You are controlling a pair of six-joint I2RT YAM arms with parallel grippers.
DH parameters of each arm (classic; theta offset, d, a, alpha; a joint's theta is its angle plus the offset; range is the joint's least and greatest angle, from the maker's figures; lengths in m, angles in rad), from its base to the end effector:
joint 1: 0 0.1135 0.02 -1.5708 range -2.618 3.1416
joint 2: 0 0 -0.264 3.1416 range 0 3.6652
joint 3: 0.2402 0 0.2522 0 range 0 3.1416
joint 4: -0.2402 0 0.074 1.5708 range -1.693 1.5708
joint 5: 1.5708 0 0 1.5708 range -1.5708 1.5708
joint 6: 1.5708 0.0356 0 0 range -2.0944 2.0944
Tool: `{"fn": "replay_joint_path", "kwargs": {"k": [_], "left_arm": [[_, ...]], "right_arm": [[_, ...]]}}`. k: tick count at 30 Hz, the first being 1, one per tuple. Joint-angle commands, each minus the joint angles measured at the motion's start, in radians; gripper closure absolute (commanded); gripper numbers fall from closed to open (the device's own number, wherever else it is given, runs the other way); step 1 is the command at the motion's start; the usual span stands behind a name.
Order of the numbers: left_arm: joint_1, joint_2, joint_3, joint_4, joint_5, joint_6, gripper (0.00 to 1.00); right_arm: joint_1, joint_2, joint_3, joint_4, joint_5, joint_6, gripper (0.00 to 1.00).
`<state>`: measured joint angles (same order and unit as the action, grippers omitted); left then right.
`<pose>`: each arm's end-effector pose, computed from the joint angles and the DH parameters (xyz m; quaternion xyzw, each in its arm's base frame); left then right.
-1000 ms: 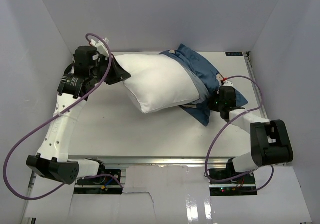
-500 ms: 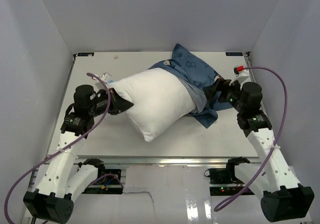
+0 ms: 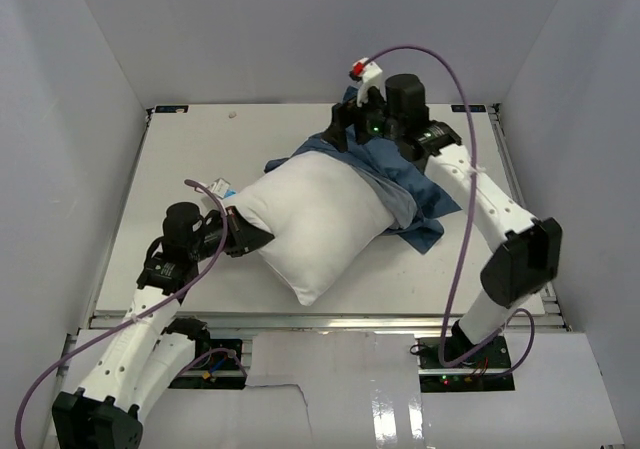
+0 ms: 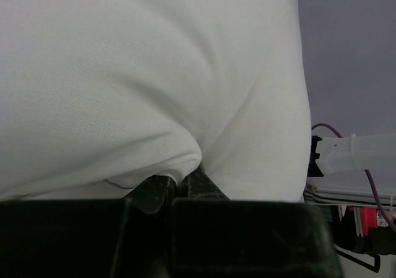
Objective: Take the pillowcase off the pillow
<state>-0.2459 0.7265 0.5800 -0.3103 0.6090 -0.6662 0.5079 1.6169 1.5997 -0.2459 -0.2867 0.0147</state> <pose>0.1564 -0.0603 0.2669 -0.0139 0.8250 -0.4506 0.3407 0.3294 0.1948 0.4049 -0.2760 0.7406 0.2651 0.5523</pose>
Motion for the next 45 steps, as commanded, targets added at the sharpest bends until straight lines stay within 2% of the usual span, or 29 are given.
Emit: {"fn": "replay_joint_path", "kwargs": {"k": [1,4,6,7,8,9,11,15,19,21,22,29,31,35,45], "left_arm": [[-0.018,-0.032,-0.025,0.057,0.005,-0.004,1.0],[-0.021,-0.047,-0.042,0.057,0.009,0.011,1.0],[-0.02,-0.055,-0.048,0.054,0.024,0.017,1.0],[-0.023,-0.061,-0.046,0.054,0.026,0.016,1.0],[-0.023,-0.062,-0.046,0.054,0.029,0.016,1.0],[-0.023,-0.065,-0.045,0.053,0.029,0.016,1.0],[-0.024,-0.067,-0.034,0.042,0.028,0.025,1.0],[-0.024,-0.062,-0.019,0.017,0.002,0.04,1.0],[-0.024,-0.059,0.001,0.008,-0.008,0.042,1.0],[-0.024,-0.059,0.035,-0.022,-0.026,0.057,1.0],[-0.024,-0.059,0.049,-0.033,-0.038,0.063,1.0],[-0.023,-0.052,0.17,-0.111,-0.07,0.103,1.0],[-0.024,-0.055,0.225,-0.165,-0.127,0.106,1.0],[-0.024,-0.064,0.319,-0.216,-0.254,0.088,1.0],[-0.024,-0.111,0.396,-0.3,-0.515,0.066,1.0]], "right_arm": [[0.041,0.119,0.136,-0.093,0.041,-0.081,0.06],[0.064,0.234,0.225,-0.101,0.069,-0.117,0.07],[0.066,0.348,0.371,-0.144,0.086,-0.133,0.07],[0.066,0.442,0.501,-0.223,0.09,-0.146,0.07],[0.067,0.49,0.502,-0.265,0.083,-0.147,0.07],[0.07,0.53,0.607,-0.306,0.048,-0.165,0.07],[0.083,0.602,0.649,-0.38,0.029,-0.214,0.07],[0.124,0.627,0.608,-0.388,0.127,-0.256,0.02],[0.123,0.633,0.592,-0.392,0.19,-0.259,0.29],[0.112,0.621,0.583,-0.391,0.204,-0.262,0.55],[0.106,0.611,0.582,-0.388,0.211,-0.26,0.92],[-0.04,0.563,0.566,-0.261,0.282,-0.119,0.92],[-0.109,0.545,0.543,-0.205,0.323,-0.084,0.92],[-0.224,0.48,0.372,-0.051,0.301,-0.022,0.92],[-0.354,0.518,0.327,0.039,0.298,0.07,0.92]]}}
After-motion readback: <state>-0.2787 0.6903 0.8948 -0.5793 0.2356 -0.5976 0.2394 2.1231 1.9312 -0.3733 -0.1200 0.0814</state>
